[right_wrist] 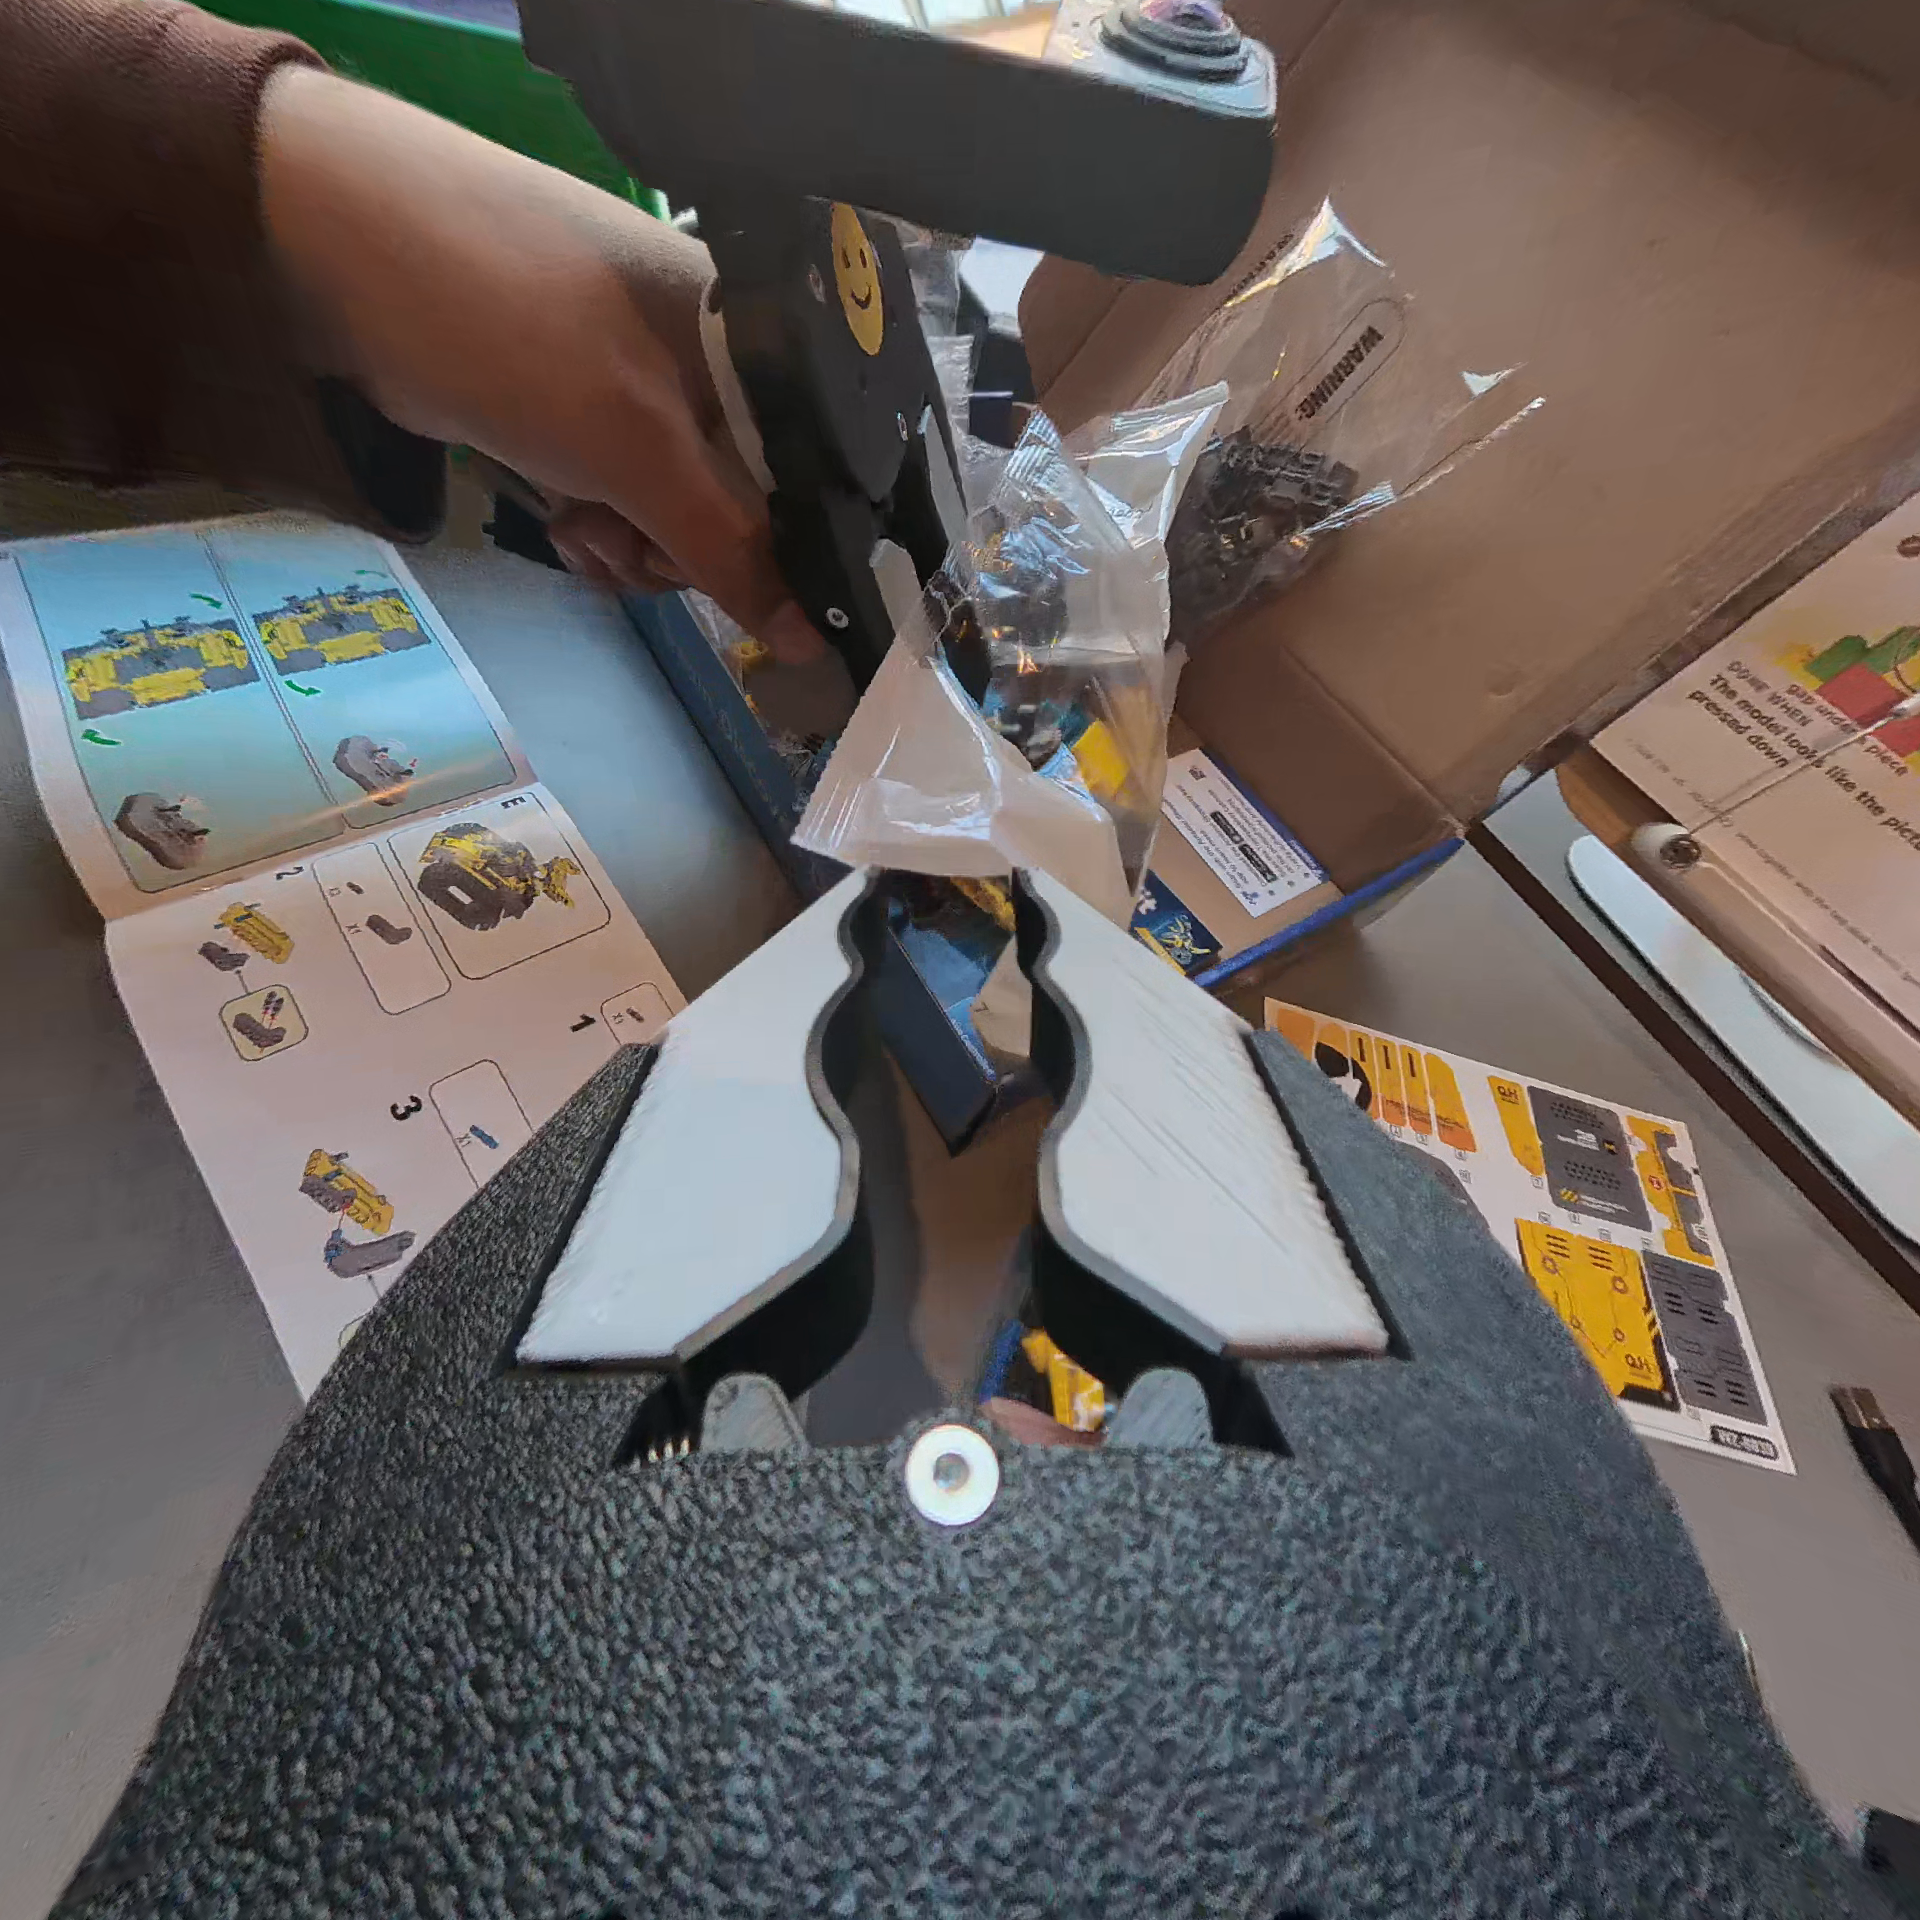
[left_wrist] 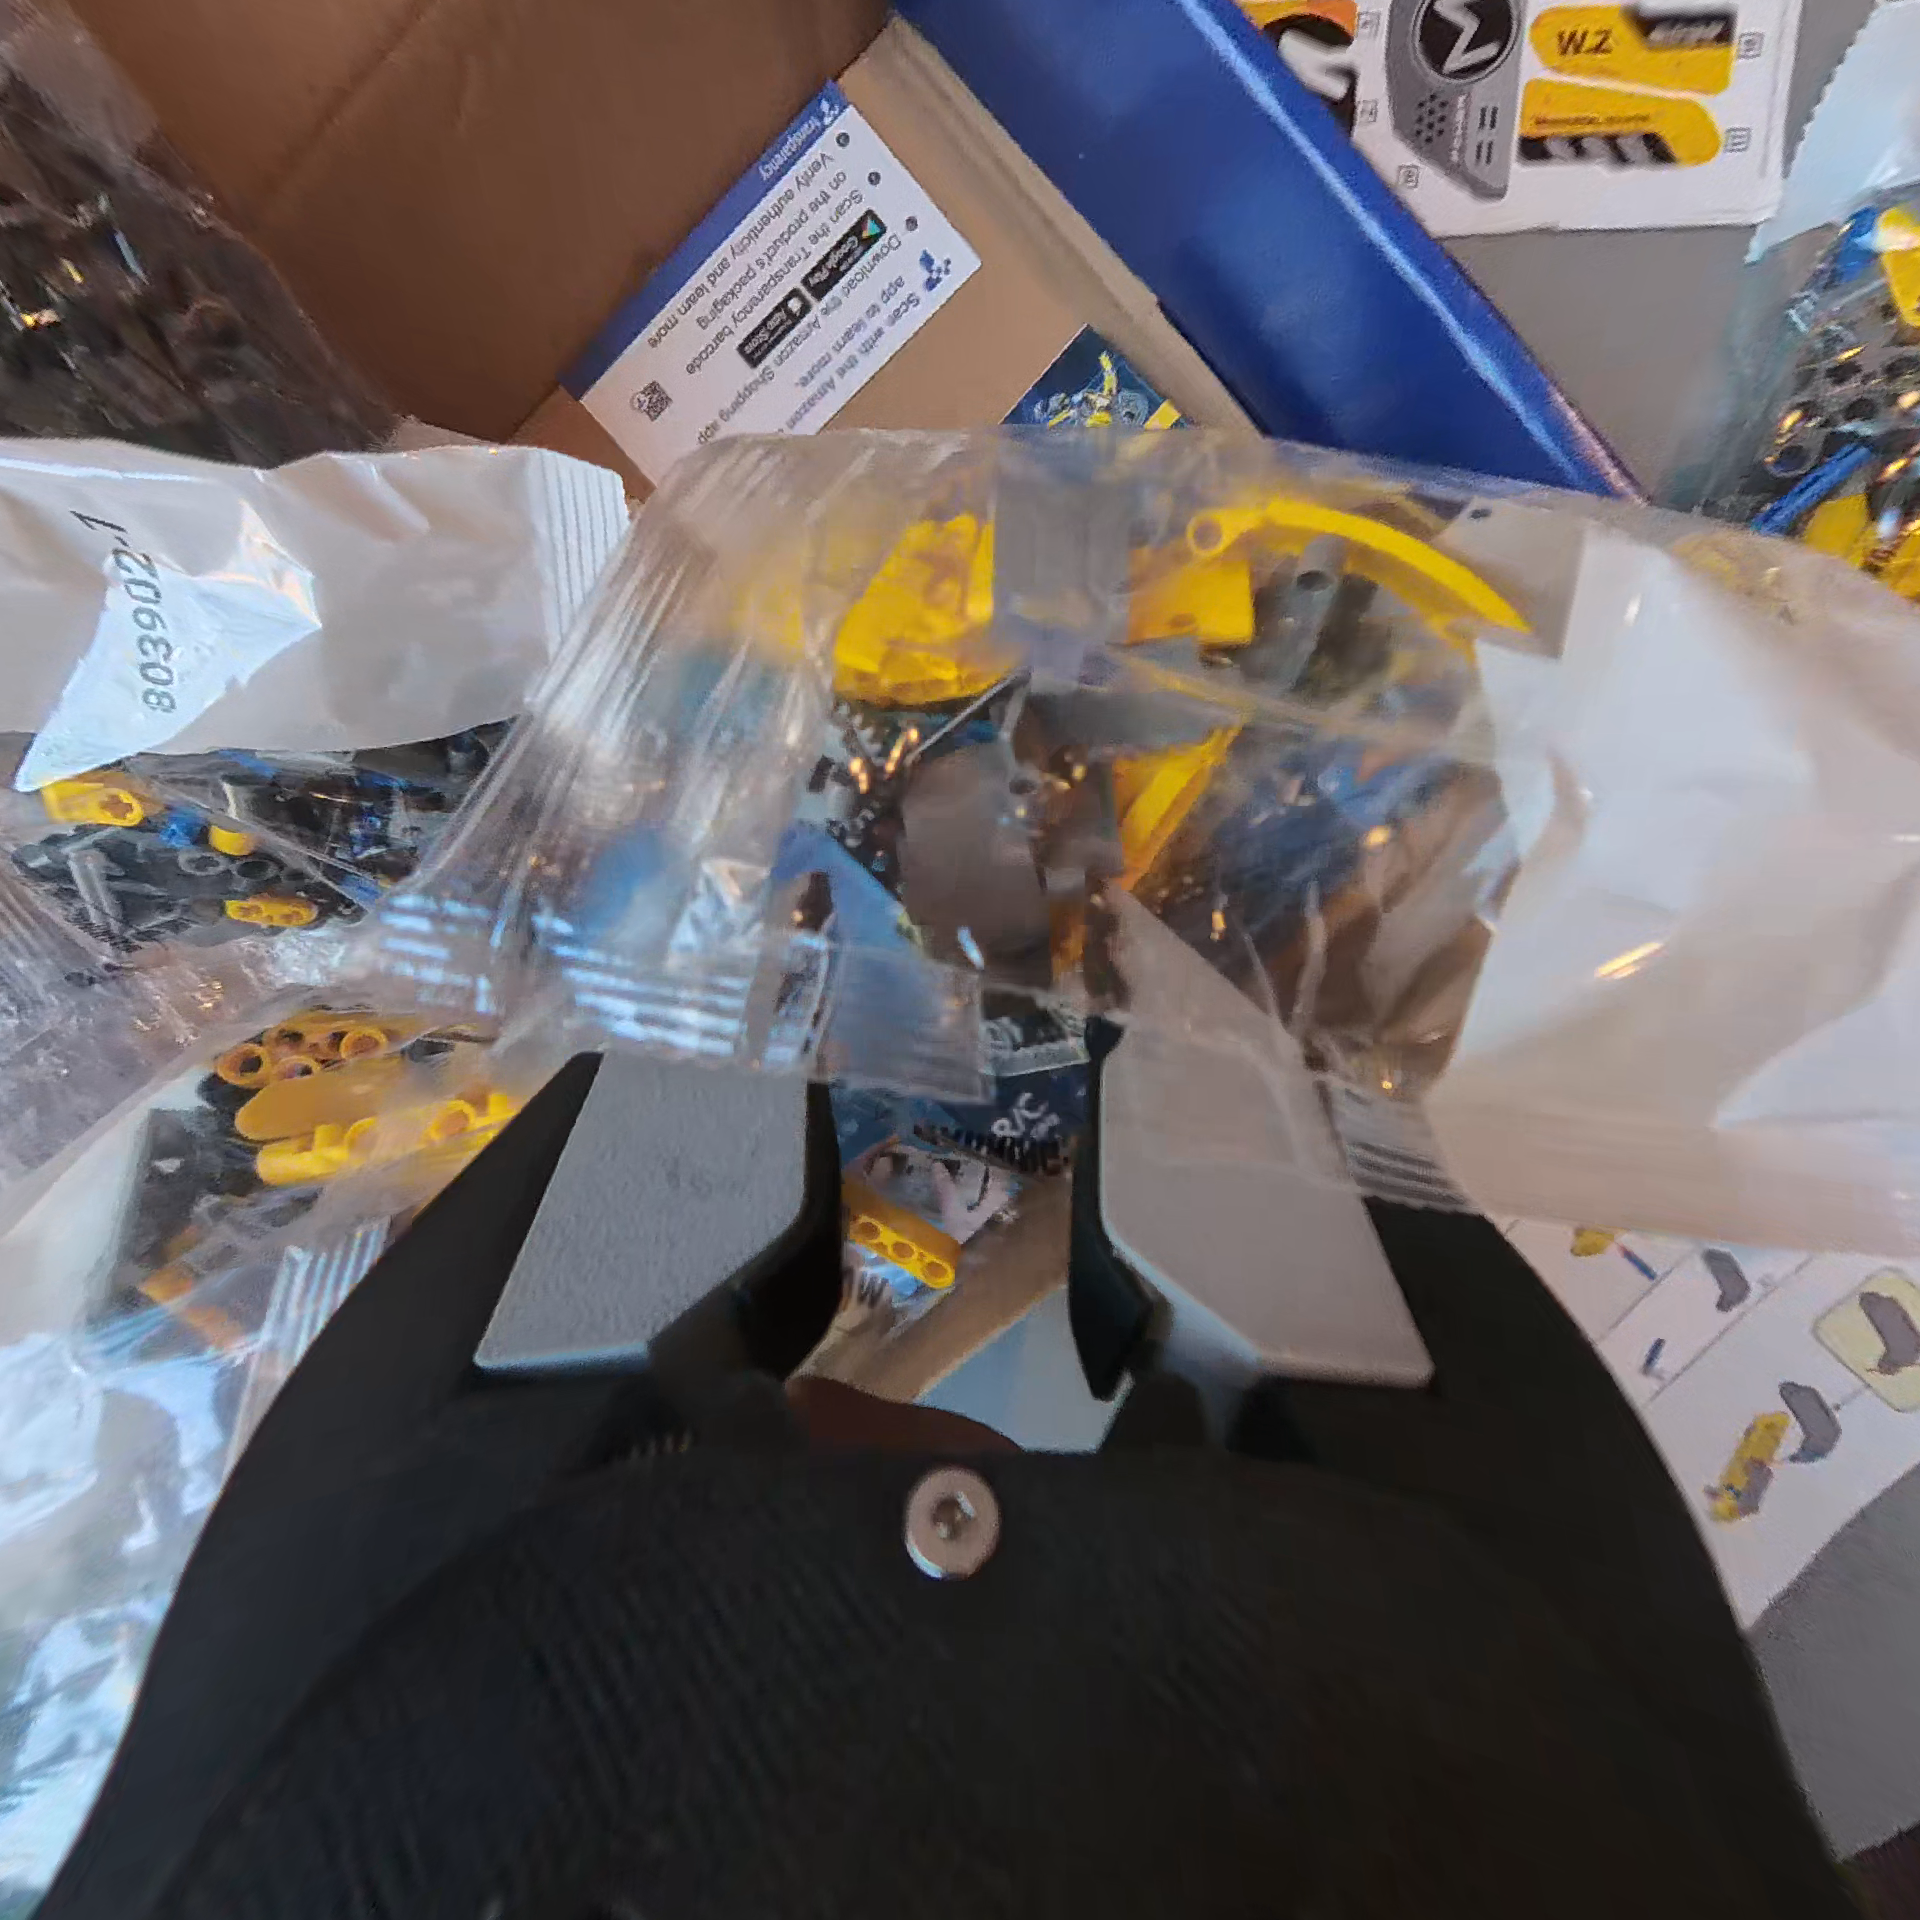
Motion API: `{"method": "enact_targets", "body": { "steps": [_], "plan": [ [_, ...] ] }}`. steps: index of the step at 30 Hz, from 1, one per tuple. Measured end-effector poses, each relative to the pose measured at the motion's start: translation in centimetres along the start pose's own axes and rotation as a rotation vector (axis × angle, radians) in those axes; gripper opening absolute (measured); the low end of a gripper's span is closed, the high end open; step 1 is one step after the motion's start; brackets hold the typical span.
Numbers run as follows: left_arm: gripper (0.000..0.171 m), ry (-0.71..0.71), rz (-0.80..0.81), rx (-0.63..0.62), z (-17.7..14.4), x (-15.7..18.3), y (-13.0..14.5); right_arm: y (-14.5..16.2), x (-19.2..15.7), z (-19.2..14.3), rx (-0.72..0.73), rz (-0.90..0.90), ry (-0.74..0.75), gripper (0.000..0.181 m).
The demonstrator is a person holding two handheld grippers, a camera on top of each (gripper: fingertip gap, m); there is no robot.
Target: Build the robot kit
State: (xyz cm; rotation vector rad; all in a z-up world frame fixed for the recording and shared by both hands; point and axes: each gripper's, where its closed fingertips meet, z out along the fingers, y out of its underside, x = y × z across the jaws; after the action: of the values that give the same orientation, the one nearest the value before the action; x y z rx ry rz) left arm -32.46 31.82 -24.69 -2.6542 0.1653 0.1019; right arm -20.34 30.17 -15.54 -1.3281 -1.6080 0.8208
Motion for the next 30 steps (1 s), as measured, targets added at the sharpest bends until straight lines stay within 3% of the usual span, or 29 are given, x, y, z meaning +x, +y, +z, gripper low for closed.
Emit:
{"method": "enact_targets", "body": {
  "steps": [5,7,13,20,25,30],
  "plan": [
    [0.035,-0.067,0.058,-0.095,1.8,-0.8,1.6,0.4,0.5,-2.1,0.010,0.011,0.024,0.024],
    [0.027,-0.079,0.073,-0.078,1.8,-0.8,1.4,0.5,0.5,-2.8,0.018,0.015,0.036,0.025],
    [0.025,-0.059,0.087,-0.006,-0.9,-1.1,1.6,2.2,0.4,-4.1,-0.030,0.013,0.058,0.025],
    [0.025,0.045,0.023,0.211,-4.9,-0.3,2.7,4.9,1.0,-5.8,-0.073,0.067,0.071,0.024],
    [0.025,0.207,-0.149,0.452,-6.2,0.8,1.7,7.2,1.7,-6.8,-0.147,0.149,0.087,0.024],
    [0.025,0.335,-0.245,0.603,-8.2,1.6,3.4,4.5,0.1,-7.5,-0.096,0.133,0.051,0.029]
  ]
}}
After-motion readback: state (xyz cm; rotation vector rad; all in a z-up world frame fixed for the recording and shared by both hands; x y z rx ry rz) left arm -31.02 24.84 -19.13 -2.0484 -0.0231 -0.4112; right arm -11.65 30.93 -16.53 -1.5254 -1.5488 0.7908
